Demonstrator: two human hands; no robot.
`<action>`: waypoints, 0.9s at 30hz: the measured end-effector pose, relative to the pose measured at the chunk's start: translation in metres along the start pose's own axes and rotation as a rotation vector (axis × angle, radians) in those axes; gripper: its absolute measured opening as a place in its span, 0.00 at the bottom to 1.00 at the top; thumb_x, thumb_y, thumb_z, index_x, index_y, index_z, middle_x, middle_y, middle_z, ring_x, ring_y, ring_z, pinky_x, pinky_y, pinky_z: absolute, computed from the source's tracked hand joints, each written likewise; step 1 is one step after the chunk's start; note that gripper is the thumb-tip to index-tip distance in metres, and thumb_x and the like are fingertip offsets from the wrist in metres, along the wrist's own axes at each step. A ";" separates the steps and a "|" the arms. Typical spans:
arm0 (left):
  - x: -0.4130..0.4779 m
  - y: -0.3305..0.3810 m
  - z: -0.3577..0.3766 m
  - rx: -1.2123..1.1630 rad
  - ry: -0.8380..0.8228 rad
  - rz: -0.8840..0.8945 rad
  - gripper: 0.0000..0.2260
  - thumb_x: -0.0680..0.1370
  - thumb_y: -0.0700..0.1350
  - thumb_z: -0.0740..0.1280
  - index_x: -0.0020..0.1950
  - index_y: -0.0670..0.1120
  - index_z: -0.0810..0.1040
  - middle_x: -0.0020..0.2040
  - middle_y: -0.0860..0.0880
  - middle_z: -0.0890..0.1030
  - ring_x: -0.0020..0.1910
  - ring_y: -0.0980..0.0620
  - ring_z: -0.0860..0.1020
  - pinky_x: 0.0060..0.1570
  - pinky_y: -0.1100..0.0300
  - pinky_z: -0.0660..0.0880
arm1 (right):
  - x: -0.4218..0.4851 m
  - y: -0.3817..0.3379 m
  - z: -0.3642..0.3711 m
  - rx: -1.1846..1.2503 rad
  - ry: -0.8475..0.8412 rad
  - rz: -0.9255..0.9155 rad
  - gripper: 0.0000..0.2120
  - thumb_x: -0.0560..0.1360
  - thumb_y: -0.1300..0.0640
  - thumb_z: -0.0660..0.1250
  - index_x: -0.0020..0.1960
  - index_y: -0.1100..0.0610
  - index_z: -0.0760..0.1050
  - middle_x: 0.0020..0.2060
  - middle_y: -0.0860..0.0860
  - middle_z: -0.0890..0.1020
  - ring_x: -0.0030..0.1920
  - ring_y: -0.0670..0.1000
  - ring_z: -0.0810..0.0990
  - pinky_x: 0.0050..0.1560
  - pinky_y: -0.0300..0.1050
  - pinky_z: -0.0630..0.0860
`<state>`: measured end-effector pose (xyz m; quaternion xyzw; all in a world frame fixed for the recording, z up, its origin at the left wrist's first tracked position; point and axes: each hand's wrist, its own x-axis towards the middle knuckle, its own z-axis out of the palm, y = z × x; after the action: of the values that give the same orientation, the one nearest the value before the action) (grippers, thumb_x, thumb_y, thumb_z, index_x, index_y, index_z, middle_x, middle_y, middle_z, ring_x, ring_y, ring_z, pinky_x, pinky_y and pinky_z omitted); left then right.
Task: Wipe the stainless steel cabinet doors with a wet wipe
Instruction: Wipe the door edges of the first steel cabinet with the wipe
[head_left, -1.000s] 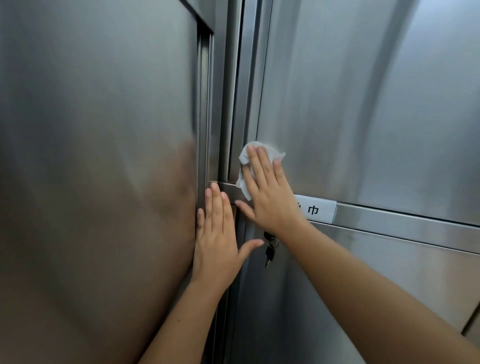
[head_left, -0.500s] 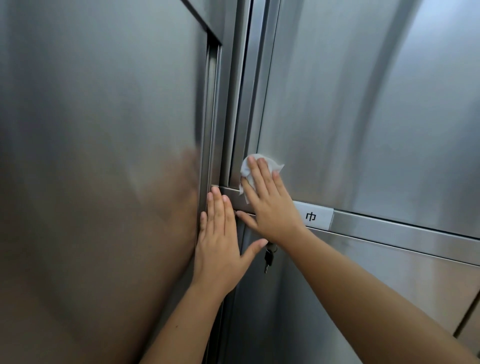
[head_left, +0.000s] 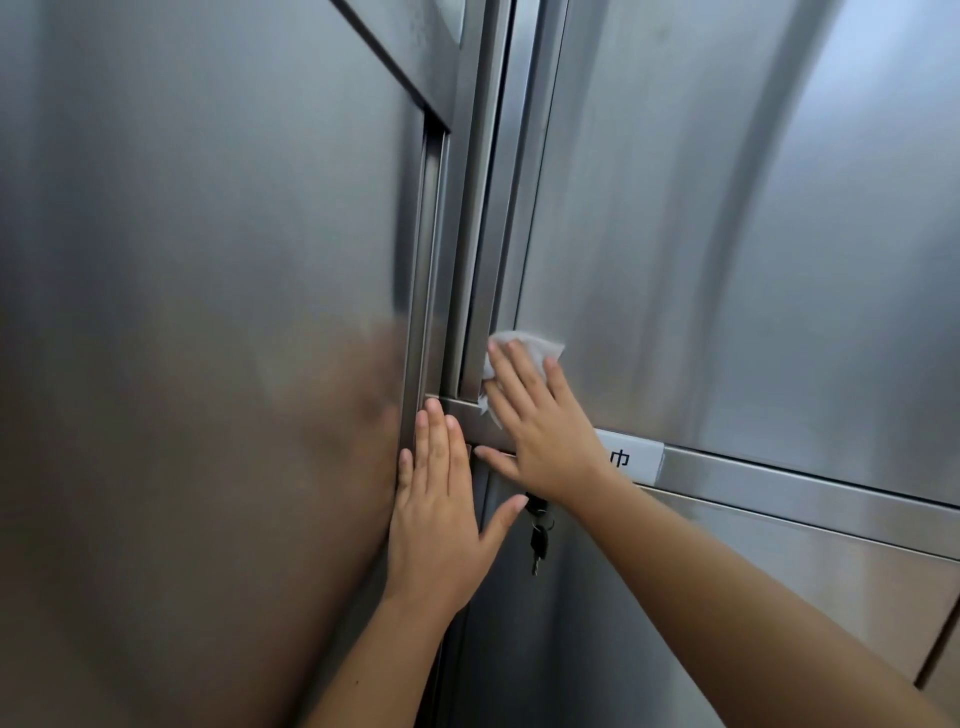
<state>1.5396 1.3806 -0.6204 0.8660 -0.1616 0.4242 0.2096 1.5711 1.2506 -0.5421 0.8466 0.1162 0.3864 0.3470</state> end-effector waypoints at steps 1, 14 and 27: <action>0.001 0.001 0.000 -0.017 0.014 -0.001 0.39 0.77 0.66 0.44 0.73 0.34 0.55 0.74 0.37 0.53 0.72 0.38 0.55 0.71 0.54 0.43 | -0.001 0.001 -0.001 -0.011 0.004 -0.017 0.36 0.75 0.34 0.50 0.72 0.58 0.65 0.74 0.58 0.56 0.74 0.58 0.53 0.71 0.58 0.53; 0.069 0.015 -0.016 0.039 0.205 0.046 0.36 0.77 0.62 0.48 0.71 0.33 0.59 0.73 0.35 0.58 0.71 0.36 0.59 0.63 0.37 0.58 | 0.065 0.070 -0.037 -0.070 0.064 -0.006 0.38 0.76 0.35 0.39 0.76 0.60 0.51 0.75 0.59 0.44 0.74 0.60 0.39 0.71 0.58 0.38; 0.161 0.044 -0.068 0.022 0.362 0.001 0.40 0.76 0.65 0.50 0.72 0.34 0.42 0.72 0.36 0.40 0.73 0.40 0.40 0.70 0.50 0.39 | 0.121 0.112 -0.066 -0.122 0.087 0.066 0.37 0.77 0.36 0.40 0.75 0.61 0.51 0.75 0.61 0.44 0.74 0.61 0.38 0.72 0.60 0.41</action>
<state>1.5688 1.3599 -0.4437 0.7776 -0.1169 0.5752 0.2254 1.5961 1.2582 -0.3662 0.8098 0.0794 0.4403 0.3796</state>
